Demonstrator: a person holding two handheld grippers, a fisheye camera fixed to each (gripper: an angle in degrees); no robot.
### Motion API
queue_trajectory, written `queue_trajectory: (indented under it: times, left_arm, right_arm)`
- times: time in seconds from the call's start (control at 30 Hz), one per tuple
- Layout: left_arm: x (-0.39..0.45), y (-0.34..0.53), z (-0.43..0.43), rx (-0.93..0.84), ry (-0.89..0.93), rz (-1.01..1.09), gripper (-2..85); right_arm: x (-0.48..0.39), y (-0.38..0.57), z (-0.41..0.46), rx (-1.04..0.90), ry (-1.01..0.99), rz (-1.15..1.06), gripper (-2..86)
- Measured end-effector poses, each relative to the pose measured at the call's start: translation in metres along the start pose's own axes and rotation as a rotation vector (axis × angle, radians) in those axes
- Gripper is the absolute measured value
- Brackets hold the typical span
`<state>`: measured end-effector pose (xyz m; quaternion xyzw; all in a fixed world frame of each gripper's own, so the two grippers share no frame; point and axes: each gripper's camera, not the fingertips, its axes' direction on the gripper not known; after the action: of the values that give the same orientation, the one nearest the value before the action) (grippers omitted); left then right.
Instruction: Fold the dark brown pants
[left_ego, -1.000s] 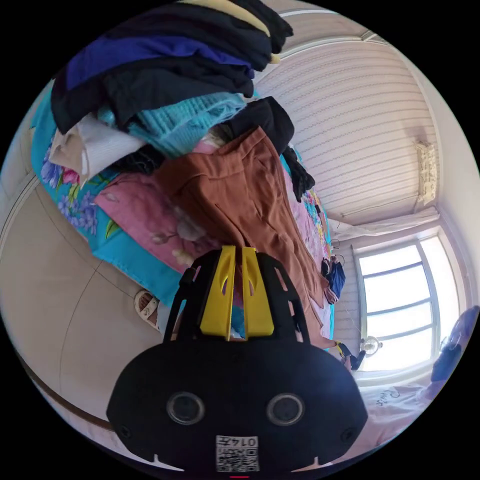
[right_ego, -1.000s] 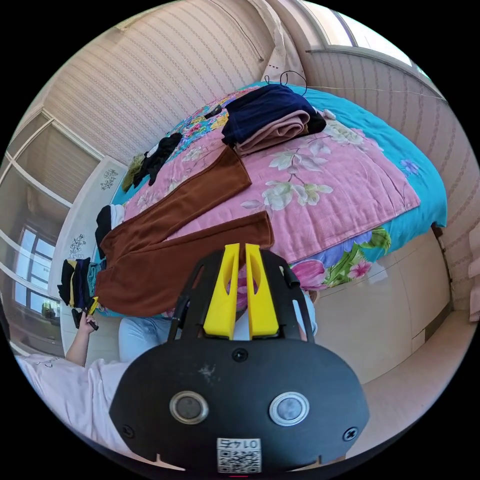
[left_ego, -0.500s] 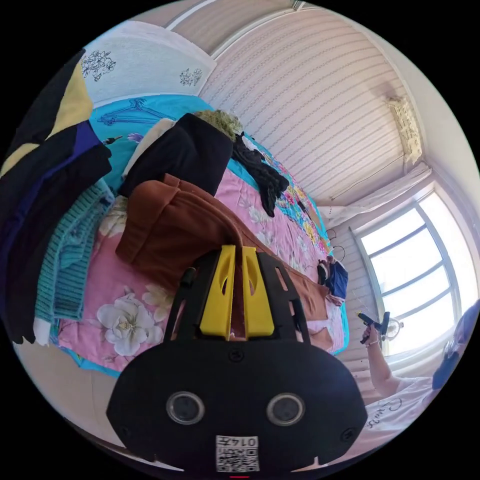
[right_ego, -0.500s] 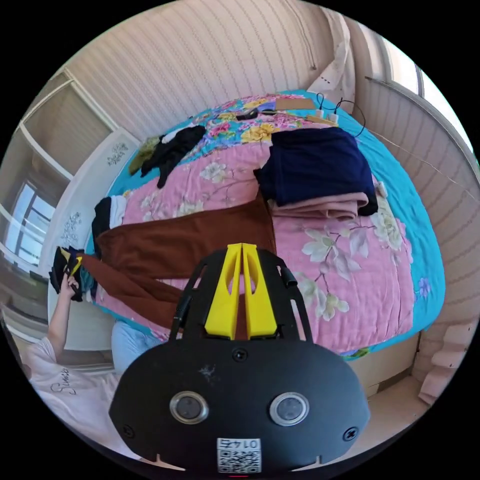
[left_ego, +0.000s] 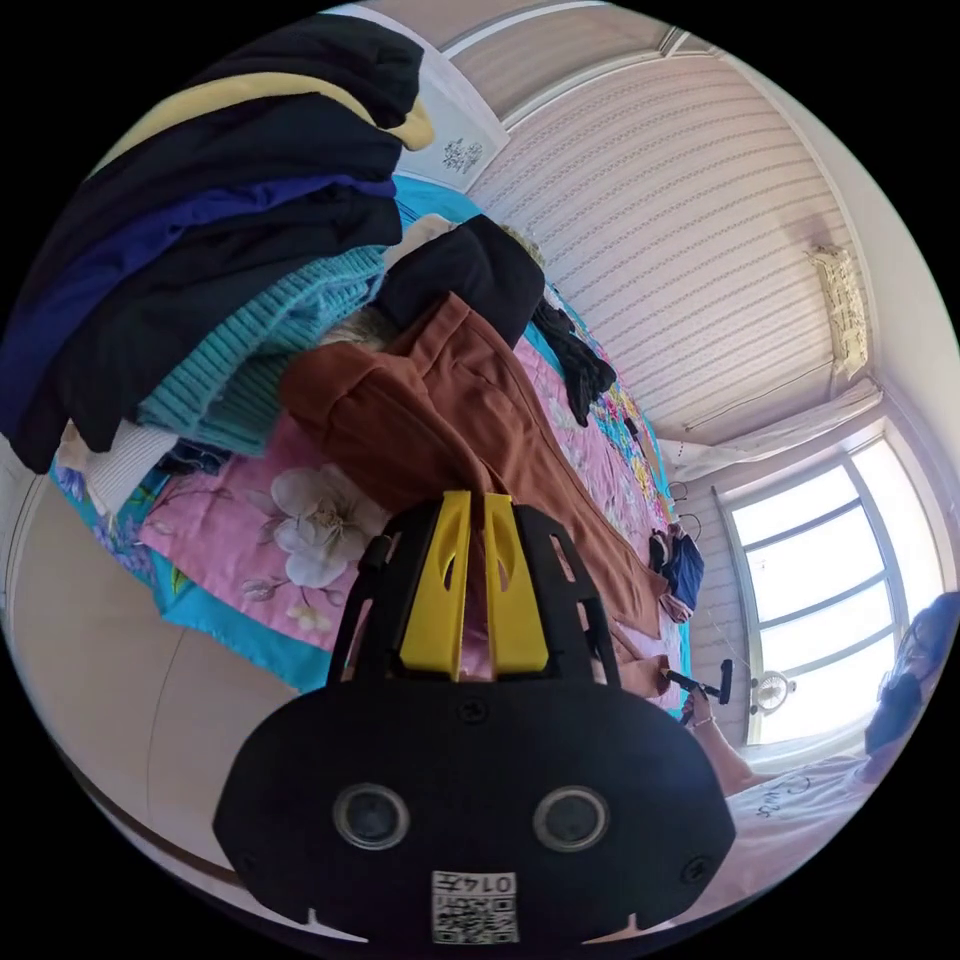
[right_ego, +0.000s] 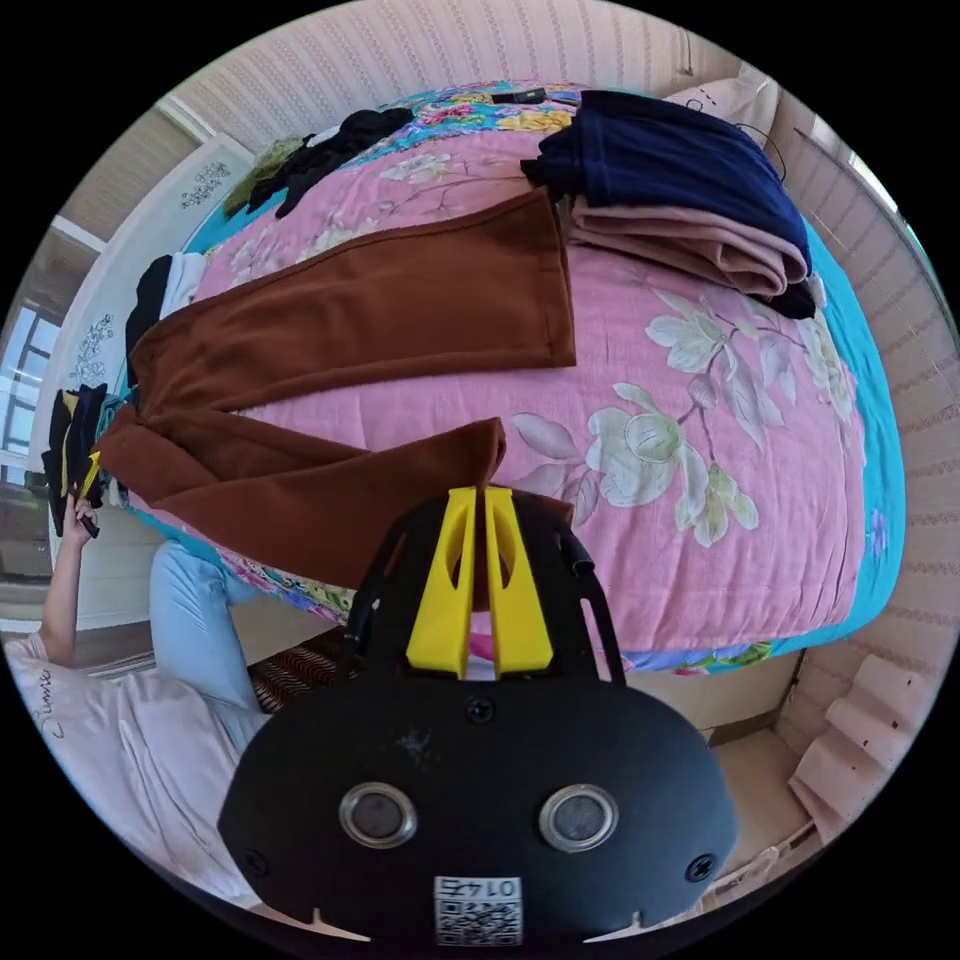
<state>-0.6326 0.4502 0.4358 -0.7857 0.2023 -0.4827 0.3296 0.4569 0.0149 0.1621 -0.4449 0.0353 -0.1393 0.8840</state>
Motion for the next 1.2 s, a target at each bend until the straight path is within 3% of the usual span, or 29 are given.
queue_trajectory:
  times: [0.17,0.33,0.47,0.53,0.67,0.77,0.93,1.07,1.2]
  left_arm:
    - [0.013,-0.016,-0.008,0.005,0.078,0.026,-0.6]
    - [0.045,-0.068,0.008,0.027,0.093,0.075,1.1]
    - [0.071,-0.104,0.042,0.227,0.080,-0.002,7.5]
    - [0.075,-0.104,0.057,0.287,0.062,-0.050,8.5]
    - [0.066,-0.090,0.077,0.207,0.160,-0.045,8.8]
    - [0.049,-0.062,0.075,0.173,0.072,-0.019,8.7]
    - [0.005,-0.023,0.081,0.136,-0.101,-0.123,9.8]
    - [-0.023,-0.014,0.109,0.083,-0.035,-0.276,11.4]
    - [-0.016,-0.023,0.139,0.113,0.056,-0.283,11.7]
  right_arm:
    - [0.014,-0.007,-0.060,0.184,-0.103,-0.006,-0.4]
    - [0.047,-0.075,-0.093,0.262,-0.177,0.075,0.3]
    - [0.076,-0.150,-0.080,0.244,-0.285,0.319,4.6]
    - [0.082,-0.162,-0.071,0.206,-0.182,0.420,6.1]
    - [0.087,-0.150,-0.044,0.194,-0.205,0.384,7.1]
    - [0.094,-0.116,-0.014,0.180,-0.260,0.369,7.7]
    - [0.117,-0.056,0.040,0.232,-0.453,0.538,9.1]
    - [0.132,-0.046,0.053,0.387,-0.566,0.651,11.9]
    - [0.136,-0.066,0.057,0.398,-0.552,0.645,13.1]
